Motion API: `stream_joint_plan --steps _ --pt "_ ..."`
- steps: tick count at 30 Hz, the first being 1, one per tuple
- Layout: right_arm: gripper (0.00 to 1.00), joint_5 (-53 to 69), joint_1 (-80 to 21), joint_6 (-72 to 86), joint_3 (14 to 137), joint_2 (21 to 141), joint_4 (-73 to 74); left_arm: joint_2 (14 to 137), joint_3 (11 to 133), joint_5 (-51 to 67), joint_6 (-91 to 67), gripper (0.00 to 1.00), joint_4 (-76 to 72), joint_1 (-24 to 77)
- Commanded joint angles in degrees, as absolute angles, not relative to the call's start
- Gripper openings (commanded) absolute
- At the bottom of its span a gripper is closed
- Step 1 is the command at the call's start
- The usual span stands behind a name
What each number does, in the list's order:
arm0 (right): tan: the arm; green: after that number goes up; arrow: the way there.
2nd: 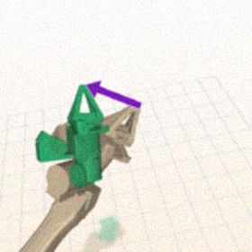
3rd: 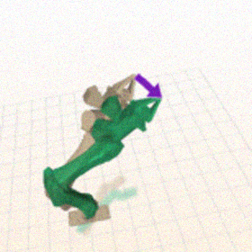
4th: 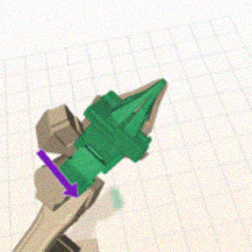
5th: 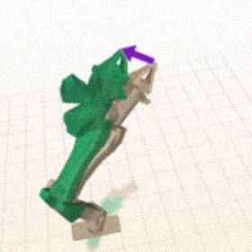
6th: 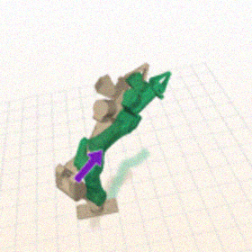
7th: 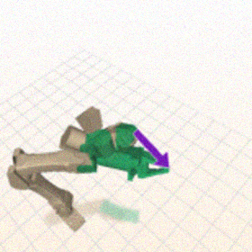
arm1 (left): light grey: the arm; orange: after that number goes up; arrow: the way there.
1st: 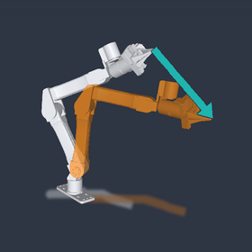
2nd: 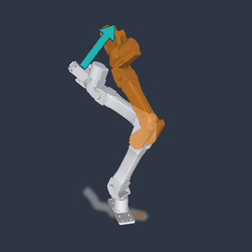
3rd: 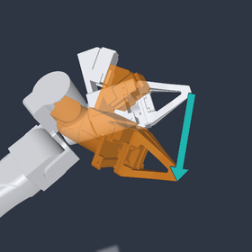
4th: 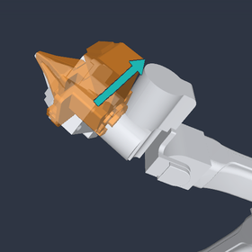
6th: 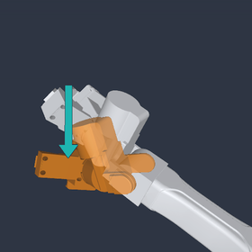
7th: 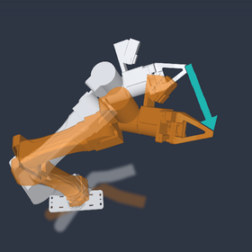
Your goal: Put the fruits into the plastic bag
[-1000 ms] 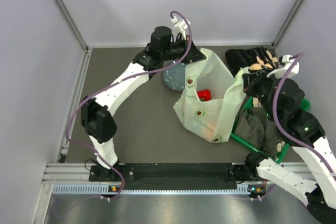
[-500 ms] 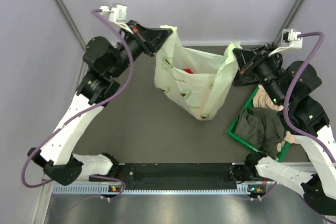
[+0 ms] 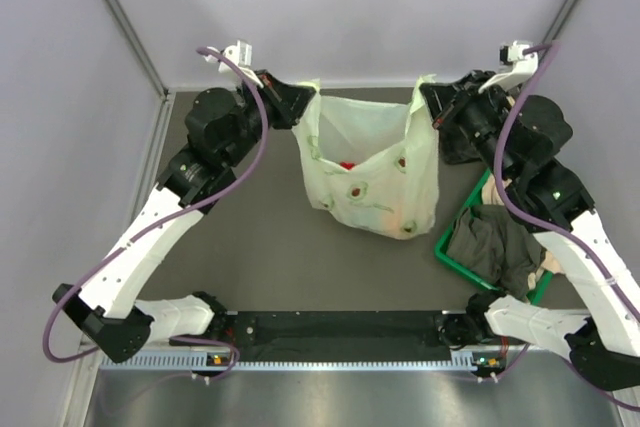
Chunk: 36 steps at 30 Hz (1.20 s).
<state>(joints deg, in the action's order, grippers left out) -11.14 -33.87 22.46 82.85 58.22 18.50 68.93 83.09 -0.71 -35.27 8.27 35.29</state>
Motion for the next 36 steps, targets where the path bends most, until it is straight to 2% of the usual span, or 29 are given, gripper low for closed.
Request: stream_joint_plan --steps 1,22,27,30,31,33,34,35,36 --pt "0.0 -10.37 -33.4 21.71 81.57 57.74 15.73 65.04 80.78 -6.59 -35.6 0.0 9.23 35.33" --pt "0.0 -11.16 -33.4 23.02 75.85 58.27 18.28 65.21 77.96 -7.55 -36.48 0.0 12.13 35.25" --pt "0.0 -10.72 -33.4 23.73 75.32 58.36 19.6 65.48 78.57 -9.32 -35.42 0.11 13.62 35.33" --pt "0.03 -10.72 -33.4 23.91 75.24 58.36 20.12 65.74 78.75 -9.93 -35.25 0.34 14.15 35.33" --pt "0.09 -10.72 -33.4 23.91 75.32 58.36 20.21 65.74 78.84 -10.28 -35.07 0.45 14.15 35.25" --pt "0.15 -10.81 -33.4 23.99 75.32 58.27 20.21 65.83 78.93 -10.81 -34.63 0.58 14.24 35.24" --pt "0.24 -10.81 -33.49 23.99 75.32 58.18 20.21 65.74 79.01 -11.25 -34.37 0.79 14.33 35.24" --pt "0.29 -10.72 -33.4 23.91 75.32 58.01 20.13 65.74 79.27 -12.47 -34.1 0.92 14.59 35.16" --pt "0.35 -10.81 -33.4 23.82 75.41 57.92 20.13 65.66 79.28 -13.7 -33.84 0.99 14.94 35.24"
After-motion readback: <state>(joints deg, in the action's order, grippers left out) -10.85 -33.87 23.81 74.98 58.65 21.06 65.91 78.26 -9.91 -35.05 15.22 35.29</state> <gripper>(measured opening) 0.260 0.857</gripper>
